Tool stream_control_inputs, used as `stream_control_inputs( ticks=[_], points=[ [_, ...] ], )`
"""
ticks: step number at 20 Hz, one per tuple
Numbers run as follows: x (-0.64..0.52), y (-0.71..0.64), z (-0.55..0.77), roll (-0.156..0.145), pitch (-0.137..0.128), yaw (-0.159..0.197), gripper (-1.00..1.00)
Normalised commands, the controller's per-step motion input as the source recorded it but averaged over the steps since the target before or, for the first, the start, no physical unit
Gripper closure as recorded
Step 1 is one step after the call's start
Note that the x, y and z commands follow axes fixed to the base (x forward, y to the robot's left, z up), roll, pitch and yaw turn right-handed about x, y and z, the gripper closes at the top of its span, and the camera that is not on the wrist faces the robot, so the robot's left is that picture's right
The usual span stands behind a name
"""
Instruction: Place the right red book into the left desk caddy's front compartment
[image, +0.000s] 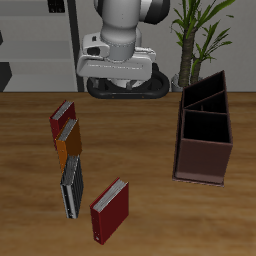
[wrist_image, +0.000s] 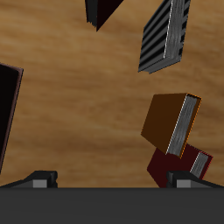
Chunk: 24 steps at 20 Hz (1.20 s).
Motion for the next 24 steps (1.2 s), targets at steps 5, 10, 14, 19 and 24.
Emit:
stream_control_inputs(
  ticks=[5, 10, 14, 19, 24],
  points=[
    [-0.23, -0.41, -0.13, 0.007, -0.013, -0.017, -1.0],
    [-0.19, -0.3, -0.12, -0.044, -0.016, -0.017, -1.0],
    [-0.25, -0.26, -0.2, -0.008, -0.028, 0.031, -1.0],
    [-0.16, -0.16, -0.12, -0.021, -0.03, 0.029, -1.0],
    [-0.17, -0.29, -0.29, -0.035, -0.009, -0.003, -1.0]
  ],
)
